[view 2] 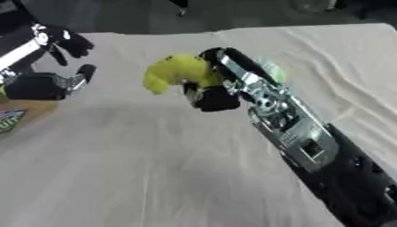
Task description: Pick up the objects with one hand, pass them to the other hand, and then place them into the box on the other side of the table.
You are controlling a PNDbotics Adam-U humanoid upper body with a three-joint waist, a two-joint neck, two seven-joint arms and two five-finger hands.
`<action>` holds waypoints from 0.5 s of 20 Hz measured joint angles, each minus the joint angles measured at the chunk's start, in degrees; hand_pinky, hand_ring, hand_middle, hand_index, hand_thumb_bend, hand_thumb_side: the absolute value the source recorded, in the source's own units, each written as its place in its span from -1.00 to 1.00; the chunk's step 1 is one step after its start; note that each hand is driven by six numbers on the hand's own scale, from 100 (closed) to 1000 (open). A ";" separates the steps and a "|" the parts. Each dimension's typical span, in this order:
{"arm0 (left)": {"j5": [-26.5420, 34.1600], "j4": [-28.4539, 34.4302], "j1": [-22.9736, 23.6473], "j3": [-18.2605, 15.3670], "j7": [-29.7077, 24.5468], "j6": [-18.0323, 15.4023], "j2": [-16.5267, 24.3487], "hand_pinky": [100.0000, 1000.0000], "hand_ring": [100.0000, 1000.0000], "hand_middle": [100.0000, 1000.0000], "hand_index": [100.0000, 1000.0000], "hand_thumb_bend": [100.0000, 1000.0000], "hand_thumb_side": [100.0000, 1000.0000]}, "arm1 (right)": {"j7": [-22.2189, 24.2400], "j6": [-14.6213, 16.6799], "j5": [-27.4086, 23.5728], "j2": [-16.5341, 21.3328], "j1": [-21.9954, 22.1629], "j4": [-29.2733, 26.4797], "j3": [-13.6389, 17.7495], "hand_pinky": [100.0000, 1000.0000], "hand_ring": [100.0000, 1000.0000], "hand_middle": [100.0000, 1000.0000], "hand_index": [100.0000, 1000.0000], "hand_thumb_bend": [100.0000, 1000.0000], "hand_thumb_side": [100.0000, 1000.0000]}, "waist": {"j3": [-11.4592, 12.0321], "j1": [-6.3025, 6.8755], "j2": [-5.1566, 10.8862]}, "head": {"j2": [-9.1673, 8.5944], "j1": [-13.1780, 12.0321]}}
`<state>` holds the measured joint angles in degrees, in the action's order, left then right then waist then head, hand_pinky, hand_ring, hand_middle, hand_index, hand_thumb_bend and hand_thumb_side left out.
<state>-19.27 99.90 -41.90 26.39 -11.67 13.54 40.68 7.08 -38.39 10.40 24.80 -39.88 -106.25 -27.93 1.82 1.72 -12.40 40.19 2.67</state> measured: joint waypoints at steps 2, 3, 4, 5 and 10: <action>-0.58 -0.24 -0.06 0.05 0.13 -0.38 -0.07 0.13 0.32 0.20 0.53 -0.87 -0.29 | 0.55 -0.53 0.23 -0.25 -0.15 0.02 -0.53 0.35 -0.12 -0.31 -0.08 -1.00 -1.00 | 0.01 -0.01 0.01 | 0.02 0.01; -0.65 -0.40 -0.15 0.07 0.18 -0.42 -0.22 0.12 0.32 0.20 0.53 -0.91 -0.26 | 0.86 -0.76 0.42 -0.41 -0.29 0.04 -0.79 0.35 -0.12 -0.31 -0.08 -1.00 -1.00 | 0.02 -0.01 0.01 | 0.04 0.03; -0.62 -0.60 -0.27 0.08 0.24 -0.37 -0.41 0.12 0.32 0.19 0.53 -0.92 -0.25 | 1.10 -0.96 0.54 -0.46 -0.44 0.07 -1.04 0.35 -0.12 -0.31 -0.08 -1.00 -1.00 | 0.04 -0.02 0.01 | 0.04 0.04; -0.45 -0.73 -0.36 0.08 0.37 -0.24 -0.46 0.09 0.30 0.17 0.52 -1.00 -0.20 | 1.28 -1.09 0.76 -0.52 -0.49 0.15 -1.20 0.36 -0.12 -0.31 -0.08 -1.00 -1.00 | 0.05 -0.02 0.02 | 0.05 0.07; 2.82 -1.10 -0.40 -0.07 1.73 1.52 -0.97 0.05 0.28 0.15 0.50 -1.00 -0.05 | 0.70 -0.87 4.11 -0.99 -0.70 1.16 -2.15 0.37 -0.11 -0.30 -0.08 -1.00 -1.00 | 0.20 0.00 0.02 | 0.44 0.52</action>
<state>-16.44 98.80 -42.29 26.32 -9.94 15.06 39.71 7.78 -39.26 14.51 23.81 -40.59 -105.09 -30.08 2.02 1.72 -12.39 40.62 3.19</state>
